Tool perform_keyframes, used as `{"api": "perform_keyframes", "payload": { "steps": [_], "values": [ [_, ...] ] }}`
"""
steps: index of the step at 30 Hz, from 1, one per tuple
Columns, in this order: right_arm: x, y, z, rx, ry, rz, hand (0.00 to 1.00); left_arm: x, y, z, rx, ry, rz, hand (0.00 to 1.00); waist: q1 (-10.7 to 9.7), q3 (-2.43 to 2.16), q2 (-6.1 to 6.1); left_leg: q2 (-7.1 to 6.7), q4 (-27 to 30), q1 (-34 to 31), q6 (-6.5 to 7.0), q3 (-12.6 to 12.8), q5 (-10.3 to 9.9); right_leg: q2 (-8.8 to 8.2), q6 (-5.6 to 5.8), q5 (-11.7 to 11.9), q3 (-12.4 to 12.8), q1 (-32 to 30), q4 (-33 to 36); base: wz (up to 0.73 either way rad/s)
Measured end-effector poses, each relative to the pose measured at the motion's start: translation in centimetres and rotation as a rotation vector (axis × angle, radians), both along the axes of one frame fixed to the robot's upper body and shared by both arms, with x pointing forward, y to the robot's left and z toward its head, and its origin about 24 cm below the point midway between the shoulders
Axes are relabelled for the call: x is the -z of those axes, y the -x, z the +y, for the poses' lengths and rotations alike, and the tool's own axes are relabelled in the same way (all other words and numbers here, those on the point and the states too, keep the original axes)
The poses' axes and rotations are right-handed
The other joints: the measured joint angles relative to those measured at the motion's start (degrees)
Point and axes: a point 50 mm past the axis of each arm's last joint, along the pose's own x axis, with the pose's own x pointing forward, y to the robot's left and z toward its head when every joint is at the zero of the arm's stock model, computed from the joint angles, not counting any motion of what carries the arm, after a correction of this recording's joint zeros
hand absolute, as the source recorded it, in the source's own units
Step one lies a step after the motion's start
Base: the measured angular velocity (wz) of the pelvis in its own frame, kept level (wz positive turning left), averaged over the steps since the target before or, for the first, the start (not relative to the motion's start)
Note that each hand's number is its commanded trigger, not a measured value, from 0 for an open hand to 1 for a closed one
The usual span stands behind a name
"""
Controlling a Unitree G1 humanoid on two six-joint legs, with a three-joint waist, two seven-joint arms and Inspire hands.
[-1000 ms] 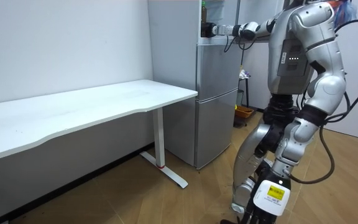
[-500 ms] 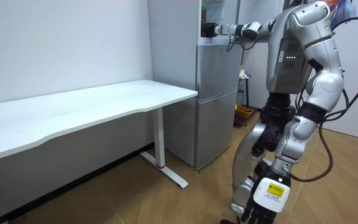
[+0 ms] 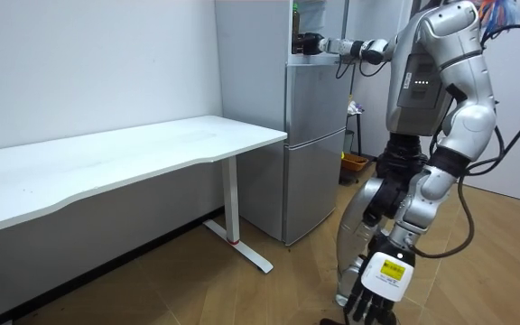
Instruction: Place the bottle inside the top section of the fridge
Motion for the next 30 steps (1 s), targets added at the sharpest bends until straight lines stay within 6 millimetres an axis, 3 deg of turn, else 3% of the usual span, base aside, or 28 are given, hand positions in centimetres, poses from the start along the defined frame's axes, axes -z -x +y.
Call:
{"api": "perform_keyframes", "payload": {
  "steps": [2, 20, 30],
  "values": [
    [0.1, 0.0, 0.0, -0.001, 0.002, 0.002, 0.00, -0.1, -0.3, 0.0, 0.005, -0.001, -0.012, 0.00, -0.2, 0.14, -0.30, 0.00, 0.0, 0.0, 0.00, 0.1, 0.0, -0.03, 0.00, 0.0, 0.0, 0.0, 0.0, 0.00],
    [0.7, 0.2, 0.6, -0.018, 0.021, 0.028, 0.00, -0.1, 0.0, 0.0, 0.003, 0.014, -0.005, 0.00, -0.9, -0.17, -1.51, 0.00, -0.1, 0.4, -0.08, 1.1, -0.1, 0.24, -0.01, 0.0, 1.6, -0.1, 0.3, -0.02],
    [1.2, 0.5, 1.0, -0.006, 0.025, 0.044, 0.00, -0.1, 0.1, 0.1, -0.013, 0.014, -0.007, 0.00, -1.5, -0.06, -1.35, -0.04, -0.2, 0.9, -0.09, 1.1, -0.2, 0.21, -0.01, 0.0, 1.7, 0.2, 0.1, 0.00]
  ]
}}
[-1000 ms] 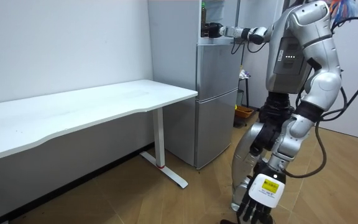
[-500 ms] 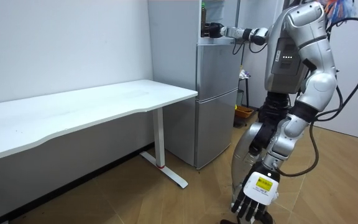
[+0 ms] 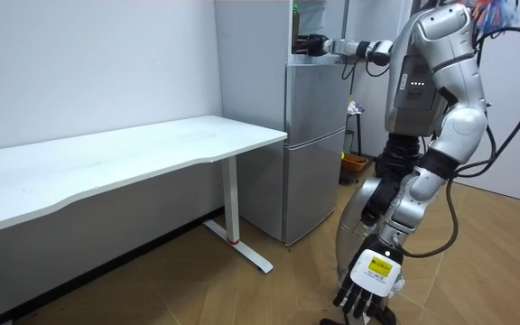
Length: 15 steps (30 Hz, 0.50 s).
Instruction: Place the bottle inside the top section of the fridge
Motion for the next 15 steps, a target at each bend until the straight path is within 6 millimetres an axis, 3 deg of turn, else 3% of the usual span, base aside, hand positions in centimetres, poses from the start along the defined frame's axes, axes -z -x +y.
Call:
{"api": "perform_keyframes", "payload": {
  "steps": [9, 15],
  "values": [
    [-0.2, 1.2, 0.7, -0.009, 0.006, -0.057, 0.00, 0.0, 0.3, 0.1, -0.037, -0.027, -0.001, 0.00, -0.3, 0.25, 0.81, -0.02, -0.5, 0.6, -0.05, 0.2, 0.0, -0.06, 0.02, 0.0, -0.1, 0.7, -0.2, 0.00],
    [0.4, 2.4, 3.5, -0.068, 0.000, -0.129, 0.00, 0.4, 1.5, -0.5, -0.056, -0.014, 0.032, 0.00, -1.2, 0.27, 1.94, 0.08, -1.9, 2.0, -0.04, 1.8, 0.0, -0.17, 0.13, -0.1, 0.9, 1.6, -0.4, -0.11]
  ]
}}
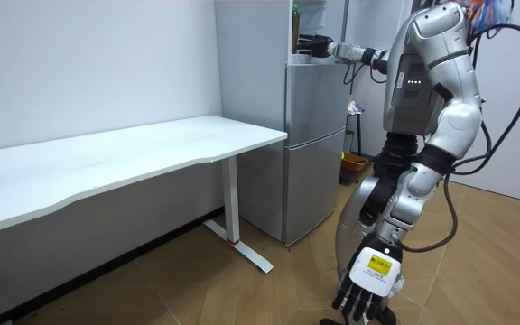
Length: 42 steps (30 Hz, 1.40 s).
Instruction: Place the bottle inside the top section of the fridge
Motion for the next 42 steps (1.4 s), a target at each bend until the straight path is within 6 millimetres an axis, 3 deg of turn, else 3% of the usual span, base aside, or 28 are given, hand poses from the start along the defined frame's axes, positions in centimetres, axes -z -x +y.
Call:
{"api": "perform_keyframes", "payload": {
  "steps": [6, 10, 16, 19, 22, 24, 33, 37, 42],
  "values": [
    [0.9, 0.8, 2.6, -0.022, 0.034, -0.042, 0.00, 0.5, 0.5, -0.9, -0.024, -0.001, 0.009, 0.00, -0.8, -0.02, 0.19, 0.03, -1.4, 2.3, -0.04, 1.4, 0.0, -0.07, 0.17, -0.2, 1.9, 0.2, 0.1, -0.15],
    [1.9, 2.4, 4.2, -0.012, 0.051, -0.094, 0.00, 0.9, 0.4, -1.5, -0.028, 0.007, 0.002, 0.00, -1.2, 0.07, 0.48, 0.03, -1.6, 2.7, 0.06, 2.0, -0.1, -0.16, 0.19, -0.2, 2.6, 0.1, 0.1, -0.09],
    [5.1, 5.2, 6.1, -0.038, -0.073, -0.122, 0.00, 1.5, 0.3, -3.2, -0.044, 0.024, -0.017, 0.00, -1.5, 0.37, 2.03, 0.21, -1.8, 3.7, 0.25, 3.3, -0.6, -0.31, 0.61, -0.4, 4.1, 0.1, 0.2, -0.12],
    [5.5, 6.0, 6.8, -0.068, -0.136, -0.177, 0.00, 1.8, 0.3, -3.6, -0.045, 0.024, -0.013, 0.00, -1.7, 0.36, 2.90, 0.09, -2.0, 4.3, 0.26, 4.0, -0.9, -0.31, 0.64, -0.4, 4.7, 0.3, 0.2, -0.15],
    [6.4, 6.8, 7.6, -0.065, -0.175, -0.211, 0.00, 1.9, 0.2, -3.7, -0.045, 0.024, -0.019, 0.00, -1.8, 0.00, 3.68, 0.52, -1.6, 4.7, 0.16, 5.0, -1.5, -0.02, 0.63, -0.4, 6.0, 0.4, 0.2, -0.18],
    [7.3, 7.4, 8.0, -0.058, -0.184, -0.219, 0.00, 2.2, 0.1, -4.0, -0.044, 0.030, -0.017, 0.00, -1.8, 0.09, 4.33, 0.64, -1.5, 5.4, 0.13, 5.2, -1.9, 0.05, 0.66, -0.4, 6.5, 1.1, 0.1, -0.16],
    [13.9, 10.9, 7.9, 0.021, -0.255, 0.005, 0.00, 2.5, -0.9, -4.6, -0.007, 0.005, -0.059, 0.00, -2.1, 0.20, 5.65, 1.04, -2.3, 6.5, 0.12, 7.0, -2.2, 0.26, 0.84, -0.5, 8.7, 0.8, 0.2, -0.11],
    [17.2, 11.9, 7.1, 0.084, -0.264, 0.143, 0.00, 2.7, -1.5, -4.7, -0.007, 0.006, -0.067, 0.00, -3.3, 0.10, 6.55, 0.90, -2.5, 6.4, 0.13, 7.8, -2.2, 0.29, 0.87, -0.5, 9.3, 0.4, 0.3, -0.07],
    [21.5, 13.5, 7.1, 0.146, -0.276, 0.329, 0.00, 2.7, -3.0, -5.3, -0.020, 0.022, -0.138, 0.00, -4.7, 0.04, 6.37, 0.80, -3.2, 6.5, -0.01, 7.9, -2.1, 0.28, 0.84, -0.5, 9.4, 0.2, 0.2, 0.00]
  ]
}}
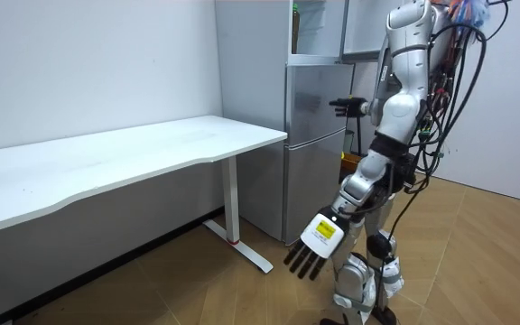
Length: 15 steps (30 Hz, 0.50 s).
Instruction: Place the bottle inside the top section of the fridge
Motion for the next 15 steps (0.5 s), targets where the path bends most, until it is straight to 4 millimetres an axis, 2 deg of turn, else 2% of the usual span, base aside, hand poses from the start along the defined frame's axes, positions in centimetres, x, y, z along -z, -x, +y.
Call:
{"api": "perform_keyframes", "payload": {
  "steps": [6, 9, 15],
  "values": [
    [3.0, 1.9, -0.3, 0.045, -0.022, 0.138, 0.00, 0.1, -0.5, -0.7, 0.019, 0.017, -0.019, 0.00, -0.8, 0.05, -0.77, -0.20, -0.5, 0.4, 0.01, 0.2, 0.0, -0.03, 0.06, 0.0, 0.4, 0.0, -0.1, -0.03],
    [5.6, 3.9, -0.5, 0.081, -0.013, 0.281, 0.00, 0.1, -0.4, -0.7, 0.017, 0.019, -0.019, 0.00, -1.3, 0.04, -0.79, -0.30, -0.7, 0.5, 0.05, 0.4, 0.0, -0.06, 0.21, -0.1, 0.6, 0.0, -0.1, -0.02],
    [9.0, 7.8, -1.2, 0.165, -0.023, 0.506, 0.00, 0.1, -0.4, -0.8, 0.009, 0.021, -0.022, 0.00, -1.9, 0.04, -0.73, -0.42, -0.8, 1.0, 0.16, 0.3, -0.1, -0.11, 0.35, -0.4, 0.5, 0.1, 0.1, -0.01]
  ]
}}
